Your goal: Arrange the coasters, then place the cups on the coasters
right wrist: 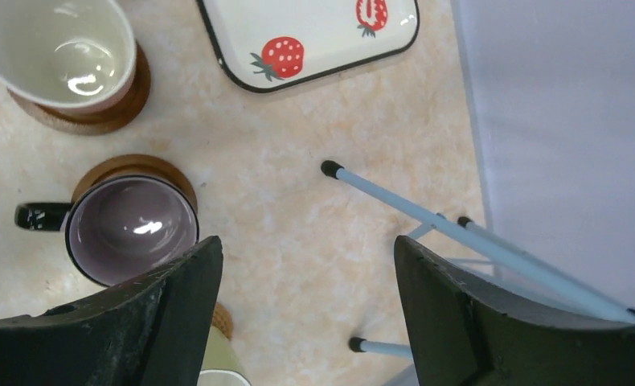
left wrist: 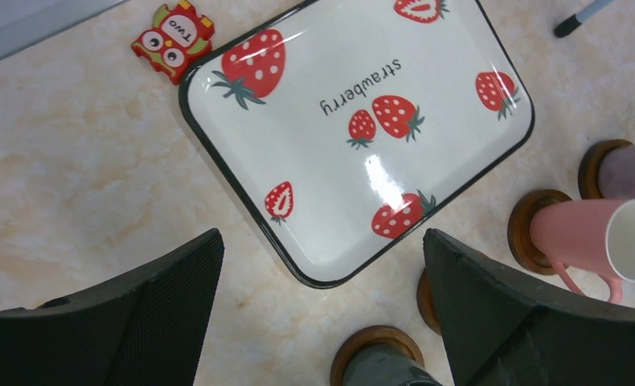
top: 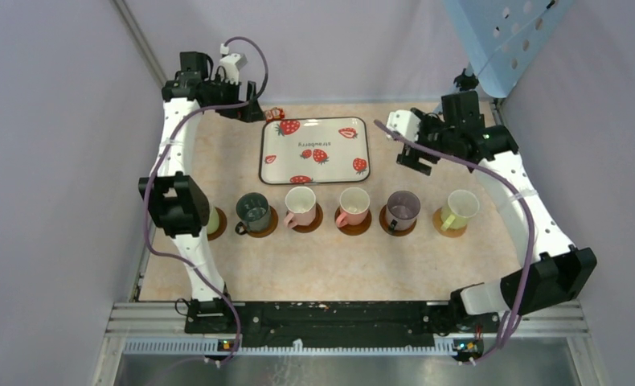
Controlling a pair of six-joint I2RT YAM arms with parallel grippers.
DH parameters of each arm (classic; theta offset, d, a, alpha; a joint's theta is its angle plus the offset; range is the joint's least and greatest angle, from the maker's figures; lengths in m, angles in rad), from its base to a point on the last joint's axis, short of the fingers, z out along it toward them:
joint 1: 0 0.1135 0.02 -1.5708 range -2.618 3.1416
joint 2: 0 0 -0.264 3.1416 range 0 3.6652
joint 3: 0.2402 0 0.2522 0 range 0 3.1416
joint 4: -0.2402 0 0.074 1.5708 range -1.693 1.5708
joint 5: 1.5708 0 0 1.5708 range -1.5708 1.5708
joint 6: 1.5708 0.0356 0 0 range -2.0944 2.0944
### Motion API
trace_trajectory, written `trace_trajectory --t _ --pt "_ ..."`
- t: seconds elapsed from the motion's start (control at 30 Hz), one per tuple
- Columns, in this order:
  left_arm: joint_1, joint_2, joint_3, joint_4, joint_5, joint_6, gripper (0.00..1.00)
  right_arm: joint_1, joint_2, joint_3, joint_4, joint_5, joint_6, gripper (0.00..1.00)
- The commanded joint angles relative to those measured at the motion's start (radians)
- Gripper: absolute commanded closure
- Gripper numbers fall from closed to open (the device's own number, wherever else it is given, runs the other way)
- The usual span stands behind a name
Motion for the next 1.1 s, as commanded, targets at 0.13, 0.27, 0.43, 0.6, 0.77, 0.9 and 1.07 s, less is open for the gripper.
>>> trace_trajectory --t 0.13,0.27,0.43,0.6,0.77,0.9,1.07 --pt "0.013 0.026 0.049 -0.010 -0.147 -0.090 0.01 -0.171 0.050 -0.006 0.184 -0.118 0.566 0.17" --pt "0.015 0.006 -0.004 0.017 -0.153 -0.116 0.01 -0.186 0.011 -0.130 0.269 -0.116 0.669 0.16" --pt "0.015 -0.052 -0.113 0.039 -0.169 -0.119 0.01 -0.187 -0.019 -0.276 0.370 -0.077 0.811 0.16" --pt "0.015 -0.139 -0.238 0.092 -0.195 -0.109 0.01 -0.186 -0.048 -0.325 0.442 -0.061 0.861 0.16" --pt "0.014 -0.158 -0.256 0.100 -0.204 -0.112 0.01 -0.186 -0.038 -0.320 0.441 -0.089 0.853 0.15" --pt "0.015 -0.167 -0.265 0.111 -0.209 -0.123 0.01 -0.186 -0.039 -0.318 0.443 -0.104 0.856 0.14" --pt "0.013 -0.197 -0.284 0.145 -0.214 -0.117 0.01 -0.184 -0.045 -0.304 0.439 -0.139 0.860 0.14"
